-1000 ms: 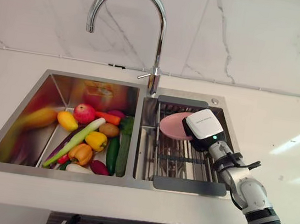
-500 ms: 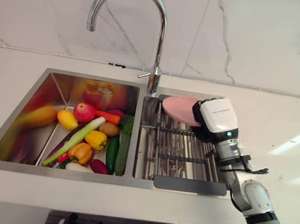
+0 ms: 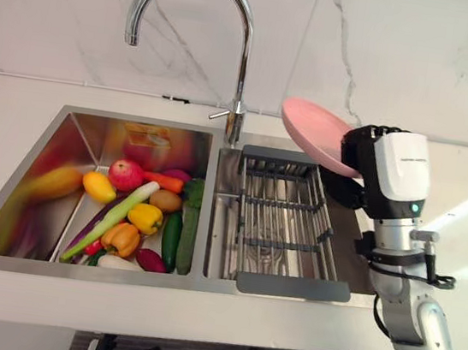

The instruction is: Walk over to the sink, pick up the cup, carry it to the dishwasher, place the cup inside the dishwasher, then close the dishwasher door

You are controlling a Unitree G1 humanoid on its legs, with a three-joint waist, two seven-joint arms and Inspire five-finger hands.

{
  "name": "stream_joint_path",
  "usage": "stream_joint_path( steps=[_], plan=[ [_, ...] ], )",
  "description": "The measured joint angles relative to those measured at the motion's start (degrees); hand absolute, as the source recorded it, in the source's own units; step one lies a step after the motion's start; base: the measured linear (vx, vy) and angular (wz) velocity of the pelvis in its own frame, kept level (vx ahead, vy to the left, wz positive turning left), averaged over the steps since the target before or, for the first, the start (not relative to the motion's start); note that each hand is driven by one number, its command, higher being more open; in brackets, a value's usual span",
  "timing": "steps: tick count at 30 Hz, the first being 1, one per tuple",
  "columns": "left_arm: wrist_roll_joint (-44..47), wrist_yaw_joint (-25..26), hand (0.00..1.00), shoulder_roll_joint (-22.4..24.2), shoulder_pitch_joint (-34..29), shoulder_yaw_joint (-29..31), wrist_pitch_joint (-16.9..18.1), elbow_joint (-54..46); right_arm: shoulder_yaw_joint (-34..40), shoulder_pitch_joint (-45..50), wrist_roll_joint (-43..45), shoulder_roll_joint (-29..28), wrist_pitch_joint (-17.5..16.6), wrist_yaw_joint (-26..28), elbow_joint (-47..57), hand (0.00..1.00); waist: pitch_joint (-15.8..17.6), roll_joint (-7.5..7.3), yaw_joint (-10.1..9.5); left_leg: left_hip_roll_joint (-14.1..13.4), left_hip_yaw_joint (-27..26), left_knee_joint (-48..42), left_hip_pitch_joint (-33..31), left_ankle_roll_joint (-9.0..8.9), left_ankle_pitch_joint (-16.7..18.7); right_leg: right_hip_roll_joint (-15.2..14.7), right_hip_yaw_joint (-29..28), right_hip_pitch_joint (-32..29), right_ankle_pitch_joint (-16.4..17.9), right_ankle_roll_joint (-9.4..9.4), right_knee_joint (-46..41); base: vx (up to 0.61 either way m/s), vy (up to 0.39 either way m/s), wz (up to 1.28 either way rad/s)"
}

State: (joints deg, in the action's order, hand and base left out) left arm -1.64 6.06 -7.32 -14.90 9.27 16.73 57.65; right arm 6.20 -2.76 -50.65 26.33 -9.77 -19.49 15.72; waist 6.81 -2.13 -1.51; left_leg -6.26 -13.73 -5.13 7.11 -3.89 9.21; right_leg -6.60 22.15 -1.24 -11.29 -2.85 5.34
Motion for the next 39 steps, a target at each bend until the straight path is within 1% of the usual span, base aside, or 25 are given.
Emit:
stream_joint_path(
  steps=[2,4,6,8,9,10,12,13,14,15,16,17,18,20,22,23,24,25,26,27,28,29,30,34,39],
  plan=[
    [0.43,-0.29,1.00,0.11,-0.06,0.02,0.30,0.01,3.36,1.01,0.12,0.06,1.23,0.04,0.44,0.00,0.35,0.29,-0.01,-0.42,0.04,-2.32,-0.82,-0.16,1.25,0.54,-0.36,-0.01,0.17,0.22,-0.12,-0.04,-0.026,-0.08],
    [0.43,-0.48,1.00,0.66,-1.07,0.27,1.45,-0.90,5.35,1.43,1.66,0.59,3.52,0.34,0.35,0.00,0.87,1.25,-0.04,-1.71,1.00,-10.06,-3.69,-0.06,5.16,1.91,-2.09,-0.50,0.37,0.68,-0.30,-0.05,0.002,-0.49],
    [0.81,-0.27,1.00,1.98,-2.70,0.61,2.59,-2.64,6.95,1.90,2.23,0.82,4.05,0.35,0.22,0.00,1.50,2.14,-0.69,-2.03,4.22,-16.59,-5.86,0.27,7.67,3.61,-8.46,-2.63,-0.32,1.71,-0.34,-0.07,0.046,-1.17],
    [1.79,-0.18,1.00,2.40,-3.93,1.89,2.50,-2.45,8.27,3.96,2.10,0.95,3.78,0.21,0.22,0.00,1.90,2.49,-0.43,-1.33,6.01,-17.74,-5.46,1.20,8.51,4.06,-11.77,-3.03,-1.46,2.17,-0.34,-0.04,0.062,-1.09],
    [2.15,-0.81,1.00,2.28,-5.49,1.84,2.53,-2.47,9.68,5.77,1.90,1.03,3.64,0.03,0.11,0.00,2.02,2.50,-0.41,-0.67,8.52,-16.88,-4.62,2.36,10.04,4.63,-14.48,-3.89,-2.07,2.03,-0.34,-0.08,0.109,-1.28],
    [2.19,-1.76,1.00,2.07,-6.44,1.56,2.57,-2.49,10.98,6.34,1.65,1.04,3.35,-0.28,-0.13,0.00,2.08,3.17,-0.23,-0.56,10.42,-15.59,-3.88,1.50,11.62,5.61,-16.67,-4.91,-2.64,1.52,-0.36,-0.12,0.123,-1.43],
    [2.11,-2.62,1.00,1.22,-6.95,1.64,1.97,-1.93,13.73,7.90,1.50,0.06,3.27,-0.95,-0.85,0.00,2.80,2.30,1.17,0.44,8.72,-15.83,-3.75,0.93,12.45,5.52,-19.61,-6.19,-4.08,-0.04,-0.37,-0.11,0.099,-0.87],
    [1.50,-2.80,1.00,0.46,-6.71,2.05,1.24,-1.54,16.66,9.79,0.91,-1.23,4.13,-1.31,-0.95,0.00,3.44,1.20,2.47,1.32,7.89,-16.58,-4.22,2.08,11.83,4.65,-17.44,-6.75,-1.32,-0.01,-0.01,-0.11,0.074,-0.42],
    [1.45,-2.87,1.00,0.49,-6.49,2.21,0.89,-1.43,17.35,9.93,0.84,-2.01,4.74,-1.89,-1.36,0.00,3.36,1.59,2.49,0.60,6.46,-15.28,-3.79,2.34,11.27,4.14,-13.83,-7.07,1.82,-0.72,-0.39,-0.15,0.097,-1.08],
    [1.83,-2.80,1.00,1.59,-7.06,2.76,0.58,-1.62,16.59,8.00,0.67,-2.86,5.30,-3.80,-3.60,0.00,3.30,3.03,0.96,-1.59,1.31,-12.33,-2.23,2.44,9.52,2.61,-5.10,-9.99,6.17,3.06,-7.37,-0.12,0.070,-1.76],
    [2.65,-2.71,1.00,1.72,-7.90,3.85,0.52,-2.09,14.86,5.03,-0.41,-2.71,5.04,-5.28,-6.17,0.00,3.42,2.96,0.23,-2.96,-3.93,-11.52,-1.13,2.40,9.18,-0.06,2.23,-12.95,9.02,7.15,-19.97,-0.10,0.071,-1.94],
    [2.84,-2.67,1.00,1.92,-8.20,4.31,0.29,-2.09,14.25,3.91,-1.04,-2.67,4.83,-5.82,-7.29,0.00,3.53,3.10,-0.15,-3.68,-5.91,-11.36,-0.33,2.36,9.16,-1.89,6.12,-12.73,10.80,8.67,-25.55,-0.08,0.072,-1.79],
    [3.49,-2.23,1.00,1.94,-9.03,4.36,-0.60,-2.18,12.50,1.71,-1.95,-2.40,4.69,-7.12,-9.44,0.00,3.56,3.18,-0.81,-4.85,-9.48,-11.20,1.69,2.30,9.13,-5.90,12.80,-10.70,14.67,11.61,-33.75,-0.04,0.033,-1.25],
    [6.74,-1.48,1.00,1.45,-9.85,4.32,-2.14,-2.37,9.11,-1.72,-4.18,-1.42,4.45,-8.41,-12.04,0.00,2.89,2.45,-1.80,-6.20,-14.05,-12.14,2.19,2.29,9.14,-11.32,17.94,-7.37,18.10,12.95,-40.34,-0.02,-0.056,-1.39],
    [10.72,-0.93,1.00,0.24,-9.15,4.34,-4.11,-3.11,6.27,-4.86,-5.88,0.14,3.95,-8.87,-13.97,0.00,1.78,1.14,-2.37,-8.26,-16.39,-14.57,-0.40,2.23,9.17,-12.72,18.00,-6.06,17.70,11.69,-38.75,0.02,-0.183,-1.09],
    [13.07,-0.98,1.00,-1.17,-8.07,4.60,-5.62,-3.14,4.67,-6.57,-6.00,1.16,3.82,-8.78,-15.25,0.00,1.00,-0.28,-3.16,-9.11,-17.05,-16.21,-1.66,2.20,9.17,-12.67,17.93,-3.99,14.11,9.71,-32.85,0.06,-0.298,-0.96],
    [15.17,-1.04,1.00,-1.46,-6.51,6.84,-7.57,-2.51,3.86,-7.65,-5.99,1.70,3.50,-8.27,-16.21,0.00,0.89,-0.78,-4.46,-10.34,-17.36,-18.27,-1.66,1.88,9.11,-10.13,16.90,-1.37,12.92,6.13,-25.44,0.06,-0.326,-0.94],
    [15.82,-1.02,1.00,-1.05,-6.05,8.24,-8.04,-1.81,3.51,-7.79,-5.95,1.98,3.49,-7.99,-16.62,0.00,0.83,-0.31,-4.86,-11.44,-17.35,-20.24,-1.88,0.64,8.34,-8.08,16.89,0.47,12.84,5.91,-21.87,0.06,-0.354,-0.76],
    [16.32,-1.15,1.00,-0.43,-5.16,10.31,-8.50,-1.11,3.37,-7.65,-5.67,1.87,3.53,-6.71,-17.01,0.00,1.13,-1.32,-5.51,-13.44,-16.15,-27.34,-5.44,-0.43,8.22,-5.92,15.24,3.40,11.76,4.28,-15.65,0.01,-0.286,-0.47],
    [16.21,-1.65,1.00,0.36,-4.58,10.66,-8.48,-1.07,3.88,-7.71,-5.11,1.29,4.12,-5.90,-17.66,0.00,1.01,-1.94,-5.66,-10.66,-13.32,-19.39,-7.33,-2.72,9.37,-6.19,13.56,4.18,10.29,2.02,-12.45,0.00,-0.221,-0.34],
    [16.30,-2.07,1.00,0.97,-4.16,10.72,-8.58,-1.05,4.57,-7.72,-4.94,1.34,4.36,-5.36,-17.66,0.00,0.97,-1.58,-5.37,-9.09,-12.15,-12.39,-7.60,-2.35,6.21,-6.25,12.98,4.38,9.69,1.08,-11.59,0.03,-0.098,-0.49],
    [16.19,-2.09,1.00,1.80,-4.77,12.14,-8.44,-0.82,4.91,-7.02,-4.77,0.86,4.41,-4.08,-17.64,0.00,0.54,-1.64,-5.88,-7.68,-11.37,-8.48,-6.07,-2.73,-1.09,-5.98,12.39,4.61,9.18,-1.00,-9.92,0.10,-0.061,-0.29],
    [16.14,-2.18,1.00,1.81,-5.61,13.26,-8.08,-1.03,5.11,-5.18,-4.79,0.79,4.13,-3.09,-16.55,0.00,0.22,-1.95,-5.15,-7.19,-11.06,-6.92,-6.07,-2.71,-1.92,-5.68,12.72,4.99,8.80,-2.04,-8.45,0.11,-0.069,-0.23],
    [15.50,-2.13,1.00,2.17,-5.89,13.81,-6.83,-1.01,5.93,-3.32,-5.99,-1.00,3.06,-1.21,-16.62,0.00,0.60,-1.97,-4.02,-6.51,-10.52,-5.45,-6.09,-2.86,-3.34,-4.77,13.67,6.60,7.83,-3.52,-3.82,0.01,-0.056,0.09],
    [8.83,-1.07,1.00,3.68,-6.13,12.61,-3.69,-1.02,5.81,-3.11,-8.01,-2.57,3.12,-0.11,-18.78,0.00,1.04,0.34,-4.23,-6.47,-9.30,-4.85,-6.74,-3.30,-3.94,-3.89,14.96,7.43,7.34,-4.09,-1.70,-0.01,-0.019,0.13]
  ],
)
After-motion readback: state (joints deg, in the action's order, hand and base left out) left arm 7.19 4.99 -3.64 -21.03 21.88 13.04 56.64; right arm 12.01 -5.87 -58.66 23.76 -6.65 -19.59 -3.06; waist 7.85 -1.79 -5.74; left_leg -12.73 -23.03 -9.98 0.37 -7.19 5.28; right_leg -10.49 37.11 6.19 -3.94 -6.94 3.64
